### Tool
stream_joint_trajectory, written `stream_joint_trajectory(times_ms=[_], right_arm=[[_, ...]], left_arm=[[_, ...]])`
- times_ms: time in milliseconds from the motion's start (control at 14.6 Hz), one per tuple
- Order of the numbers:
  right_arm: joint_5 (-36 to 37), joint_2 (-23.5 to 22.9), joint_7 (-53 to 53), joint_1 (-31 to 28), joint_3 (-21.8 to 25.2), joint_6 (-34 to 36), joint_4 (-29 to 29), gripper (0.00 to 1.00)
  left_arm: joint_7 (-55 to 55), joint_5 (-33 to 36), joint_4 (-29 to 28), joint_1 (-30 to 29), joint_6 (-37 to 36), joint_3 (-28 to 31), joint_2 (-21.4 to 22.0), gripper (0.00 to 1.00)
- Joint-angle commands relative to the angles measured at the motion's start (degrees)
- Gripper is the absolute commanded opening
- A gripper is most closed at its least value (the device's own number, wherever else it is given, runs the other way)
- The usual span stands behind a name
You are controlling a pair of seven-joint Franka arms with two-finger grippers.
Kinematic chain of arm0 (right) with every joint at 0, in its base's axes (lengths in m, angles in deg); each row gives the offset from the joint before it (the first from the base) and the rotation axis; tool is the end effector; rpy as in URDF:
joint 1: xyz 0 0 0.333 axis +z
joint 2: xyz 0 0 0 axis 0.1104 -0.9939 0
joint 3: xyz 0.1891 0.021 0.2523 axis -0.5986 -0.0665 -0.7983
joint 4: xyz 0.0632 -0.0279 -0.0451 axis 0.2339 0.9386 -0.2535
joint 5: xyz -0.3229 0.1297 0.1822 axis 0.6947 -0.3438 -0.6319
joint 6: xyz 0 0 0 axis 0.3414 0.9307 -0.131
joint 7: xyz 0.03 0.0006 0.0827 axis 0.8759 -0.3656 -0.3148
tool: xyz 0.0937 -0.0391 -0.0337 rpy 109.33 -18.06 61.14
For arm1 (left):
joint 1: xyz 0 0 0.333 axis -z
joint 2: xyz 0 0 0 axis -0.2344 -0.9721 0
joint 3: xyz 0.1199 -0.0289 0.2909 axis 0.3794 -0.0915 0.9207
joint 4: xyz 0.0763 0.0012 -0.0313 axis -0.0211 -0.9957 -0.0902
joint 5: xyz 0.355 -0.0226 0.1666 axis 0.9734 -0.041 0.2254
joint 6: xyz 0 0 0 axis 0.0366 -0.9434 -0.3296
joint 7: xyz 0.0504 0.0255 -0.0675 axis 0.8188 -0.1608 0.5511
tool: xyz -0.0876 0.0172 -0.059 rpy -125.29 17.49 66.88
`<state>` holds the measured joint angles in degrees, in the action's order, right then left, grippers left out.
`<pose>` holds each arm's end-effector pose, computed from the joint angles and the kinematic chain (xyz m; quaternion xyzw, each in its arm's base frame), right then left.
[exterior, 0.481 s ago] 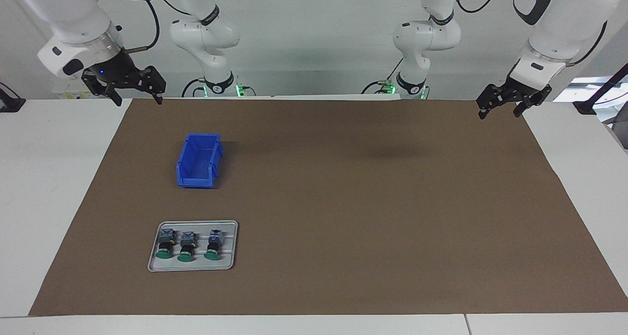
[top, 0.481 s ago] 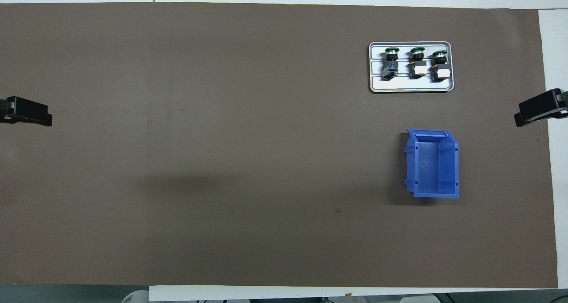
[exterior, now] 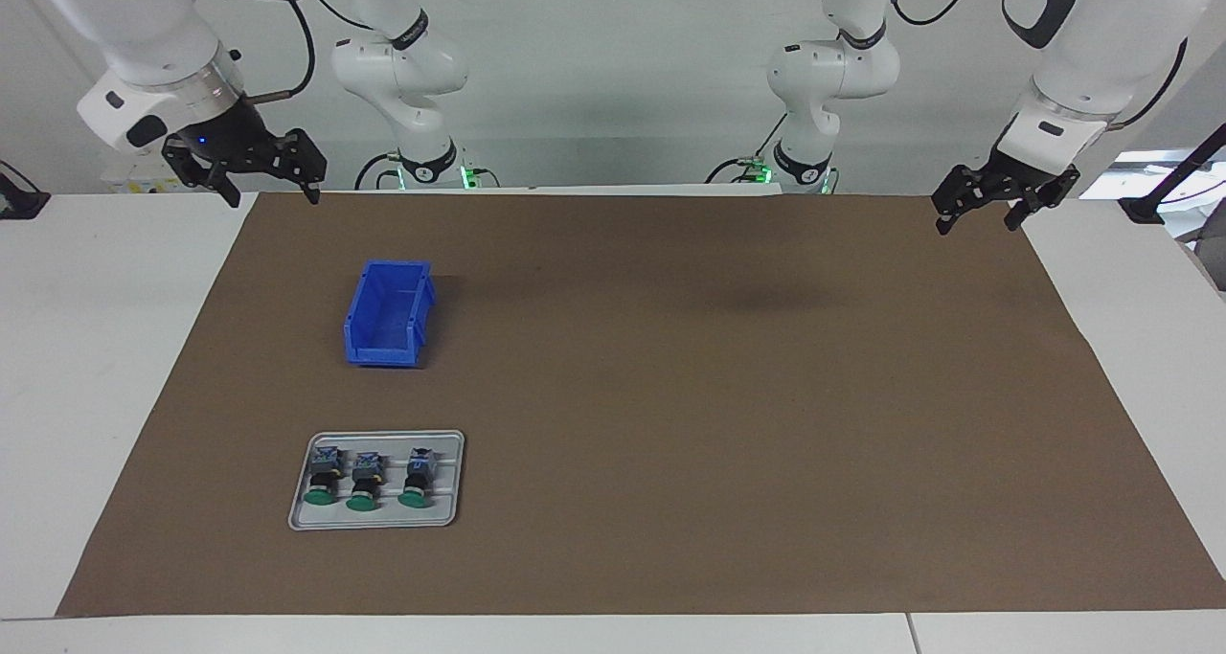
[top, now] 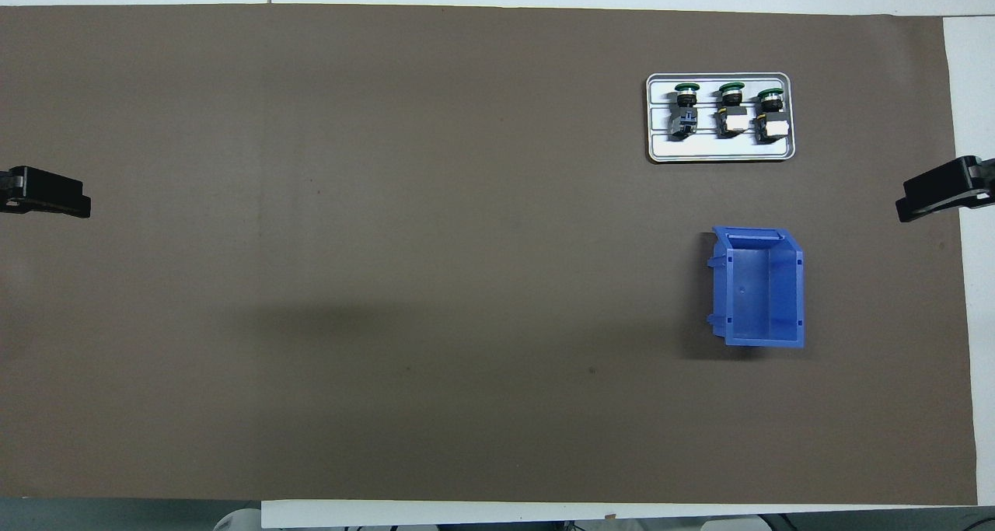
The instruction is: Place and press button with both arms
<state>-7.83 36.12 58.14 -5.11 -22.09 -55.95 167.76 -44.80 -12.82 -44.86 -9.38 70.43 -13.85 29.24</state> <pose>0.5348 -0.0178 0.6446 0.9971 0.0265 -0.0707 0.0096 0.5205 -0.0397 0.6096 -0.9993 0.0341 0.0060 0.0151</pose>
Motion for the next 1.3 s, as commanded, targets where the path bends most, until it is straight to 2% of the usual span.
stream_joint_trajectory(times_ms=[0, 137, 275, 343, 686, 961, 1030, 1098, 1236], right_arm=[[-0.22, 0.64, 0.64, -0.26, -0.26, -0.84, 1.18, 1.00], [-0.30, 0.64, -0.76, -0.27, -0.34, -1.18, 1.19, 1.00], [-1.70, -0.32, -0.33, 0.09, -0.43, -6.00, 1.45, 1.00], [-2.49, -3.02, 0.89, 0.87, -0.43, -7.33, 0.93, 1.00], [-5.48, -15.41, 7.22, 4.83, -0.61, -23.13, 0.31, 1.00], [-6.89, -23.07, 9.69, 5.89, -0.61, -33.69, 0.48, 1.00], [-7.77, -24.83, 9.69, 5.89, -0.61, -35.71, 0.48, 0.99], [-8.47, -26.50, 9.69, 6.15, -0.61, -38.08, 0.66, 0.92], [-8.48, -28.70, 9.69, 5.98, -0.61, -40.73, 0.57, 0.90]], left_arm=[[-0.66, 1.09, -1.44, -0.13, 0.75, 0.04, 1.03, 1.00], [-0.57, 1.09, -1.71, -0.13, 0.40, 0.04, 1.20, 1.00], [-0.48, 1.09, -1.53, -0.05, 0.83, 0.04, 1.11, 1.00], [-0.66, 1.09, -1.62, -0.05, 0.92, 0.04, 1.11, 1.00], [-0.66, 1.09, -2.32, -0.13, 0.22, 0.04, 1.46, 1.00], [-0.57, 1.09, -2.41, 0.66, -1.10, -0.05, 1.55, 1.00], [-0.74, 1.09, -2.41, 0.48, -1.10, -0.05, 1.55, 1.00], [-0.66, 1.09, -2.41, 0.39, -1.19, -0.05, 1.55, 1.00], [-0.57, 1.09, -2.32, 0.31, -1.19, -0.05, 1.55, 1.00]])
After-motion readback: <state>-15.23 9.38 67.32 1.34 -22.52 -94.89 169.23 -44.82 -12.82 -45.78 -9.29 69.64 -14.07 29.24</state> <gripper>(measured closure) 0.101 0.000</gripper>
